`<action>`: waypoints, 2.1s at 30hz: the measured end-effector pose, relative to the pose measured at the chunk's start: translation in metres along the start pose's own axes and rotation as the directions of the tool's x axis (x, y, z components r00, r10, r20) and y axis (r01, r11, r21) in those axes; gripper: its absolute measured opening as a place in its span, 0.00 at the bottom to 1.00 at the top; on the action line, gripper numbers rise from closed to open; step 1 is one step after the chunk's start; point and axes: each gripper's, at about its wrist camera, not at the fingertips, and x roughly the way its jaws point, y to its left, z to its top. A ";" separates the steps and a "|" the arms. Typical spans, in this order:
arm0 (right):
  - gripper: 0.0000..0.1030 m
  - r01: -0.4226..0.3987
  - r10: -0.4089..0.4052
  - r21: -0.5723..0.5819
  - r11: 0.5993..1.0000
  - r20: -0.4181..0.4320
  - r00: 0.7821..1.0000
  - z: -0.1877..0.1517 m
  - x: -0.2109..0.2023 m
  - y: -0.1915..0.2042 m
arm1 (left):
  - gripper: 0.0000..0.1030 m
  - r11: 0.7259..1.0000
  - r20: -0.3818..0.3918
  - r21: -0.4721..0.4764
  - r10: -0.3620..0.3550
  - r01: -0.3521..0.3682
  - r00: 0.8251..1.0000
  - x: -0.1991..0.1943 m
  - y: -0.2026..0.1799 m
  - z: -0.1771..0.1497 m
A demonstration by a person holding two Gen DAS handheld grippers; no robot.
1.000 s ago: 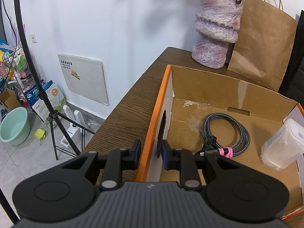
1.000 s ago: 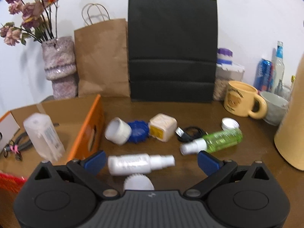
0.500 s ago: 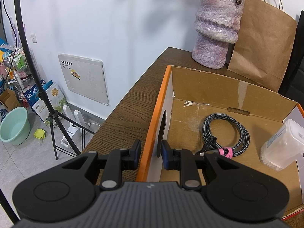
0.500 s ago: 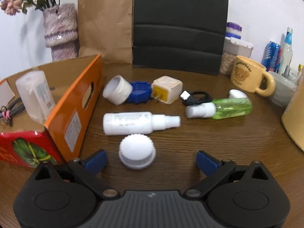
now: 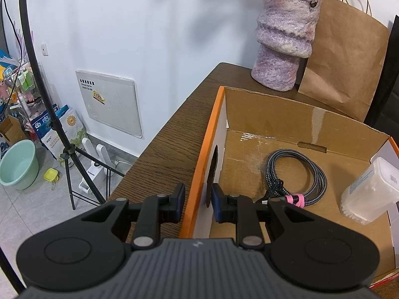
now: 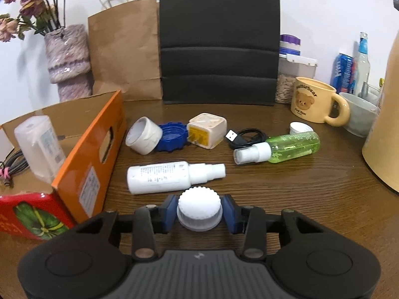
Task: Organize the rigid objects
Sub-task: 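Lift the white screw cap with the right tool over the box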
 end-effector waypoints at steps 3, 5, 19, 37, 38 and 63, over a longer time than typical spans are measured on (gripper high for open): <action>0.38 0.007 -0.007 0.017 1.000 0.003 1.000 0.000 0.000 -0.003 | 0.22 1.000 0.000 0.000 0.000 0.000 1.000 0.000 0.000 0.000; 0.38 0.012 -0.012 0.022 1.000 0.011 1.000 0.000 -0.001 -0.004 | 0.22 1.000 0.000 0.000 0.002 -0.002 1.000 0.000 0.000 0.000; 0.38 0.025 -0.033 0.074 0.997 0.110 0.993 0.010 -0.017 -0.014 | 0.22 1.000 0.002 -0.002 0.000 0.000 1.000 -0.001 0.000 0.001; 0.38 -0.015 0.003 0.049 0.999 0.236 0.972 0.042 -0.029 0.012 | 0.22 1.000 0.005 0.000 0.001 -0.001 1.000 -0.002 0.001 0.000; 0.38 -0.021 0.010 0.045 0.999 0.239 0.971 0.043 -0.029 0.015 | 0.22 1.000 0.004 -0.001 0.000 0.000 1.000 -0.002 0.001 0.000; 0.38 -0.315 0.335 -0.117 0.942 0.244 0.910 0.084 -0.017 0.171 | 0.22 1.000 0.004 -0.005 -0.001 0.001 1.000 -0.002 0.003 0.000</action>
